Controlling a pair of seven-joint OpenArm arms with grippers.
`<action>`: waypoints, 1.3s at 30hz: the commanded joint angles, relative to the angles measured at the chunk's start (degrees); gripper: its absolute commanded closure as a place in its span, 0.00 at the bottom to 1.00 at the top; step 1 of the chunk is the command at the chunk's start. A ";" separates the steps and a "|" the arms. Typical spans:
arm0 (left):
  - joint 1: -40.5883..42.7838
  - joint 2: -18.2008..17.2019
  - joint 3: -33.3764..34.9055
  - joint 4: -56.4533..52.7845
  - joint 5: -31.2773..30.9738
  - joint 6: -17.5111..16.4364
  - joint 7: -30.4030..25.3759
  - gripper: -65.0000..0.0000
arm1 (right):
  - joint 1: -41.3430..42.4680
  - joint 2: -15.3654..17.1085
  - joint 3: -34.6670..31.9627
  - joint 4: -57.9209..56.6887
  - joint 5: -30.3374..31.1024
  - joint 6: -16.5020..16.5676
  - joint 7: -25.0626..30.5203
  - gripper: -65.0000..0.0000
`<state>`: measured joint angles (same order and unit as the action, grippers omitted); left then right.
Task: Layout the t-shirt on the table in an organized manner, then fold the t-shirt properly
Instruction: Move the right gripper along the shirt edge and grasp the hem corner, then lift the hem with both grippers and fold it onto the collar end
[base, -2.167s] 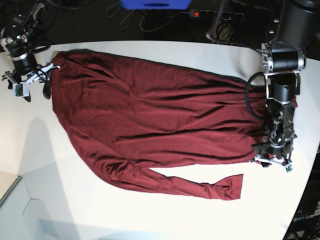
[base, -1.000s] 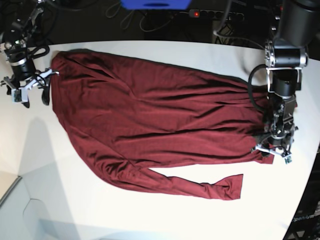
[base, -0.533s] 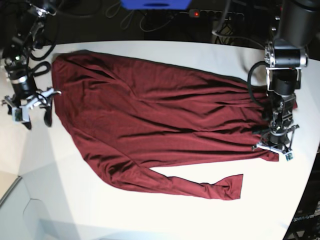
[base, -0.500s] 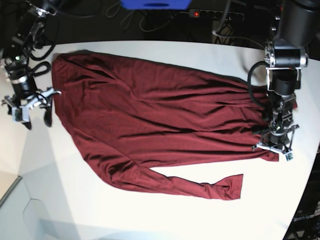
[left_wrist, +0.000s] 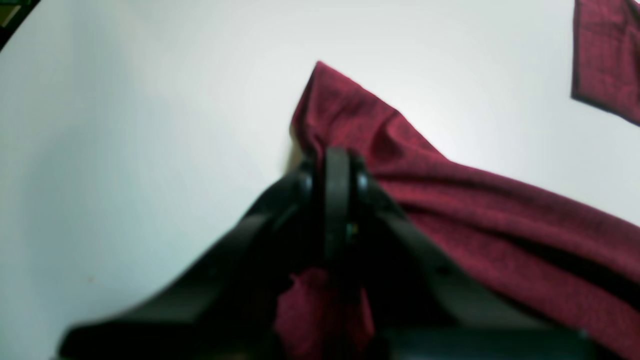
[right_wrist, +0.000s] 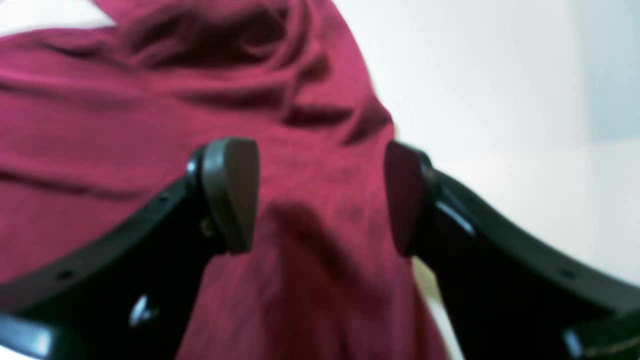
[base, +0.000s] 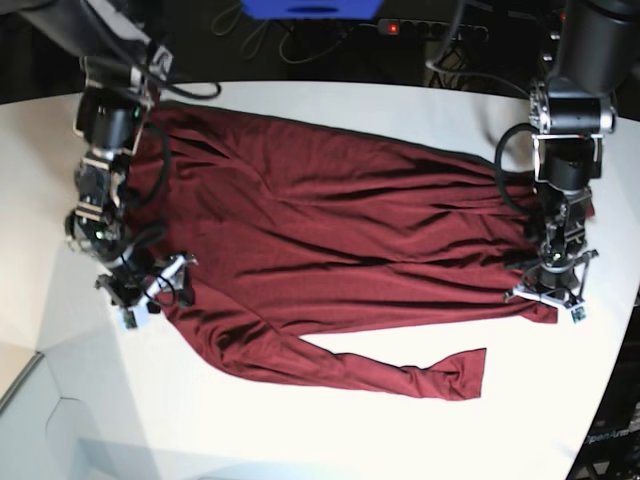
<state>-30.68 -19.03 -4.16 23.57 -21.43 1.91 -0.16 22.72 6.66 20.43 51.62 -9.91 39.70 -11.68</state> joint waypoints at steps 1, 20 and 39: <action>-1.19 -0.53 -0.01 0.30 0.02 0.33 1.09 1.00 | 3.35 0.25 0.01 -1.46 -0.33 0.30 1.62 0.40; 0.21 -0.45 -0.10 0.30 0.02 0.33 1.09 1.00 | 7.57 2.09 -0.43 -13.68 -3.05 -6.87 11.20 0.40; 0.83 0.17 -0.01 0.30 0.02 0.33 0.74 1.00 | 8.71 3.06 -6.14 -21.86 -2.88 -10.12 11.29 1.00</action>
<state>-29.36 -18.57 -4.19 23.73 -21.43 1.96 -2.15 30.89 9.72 14.44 29.74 -11.81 28.62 2.04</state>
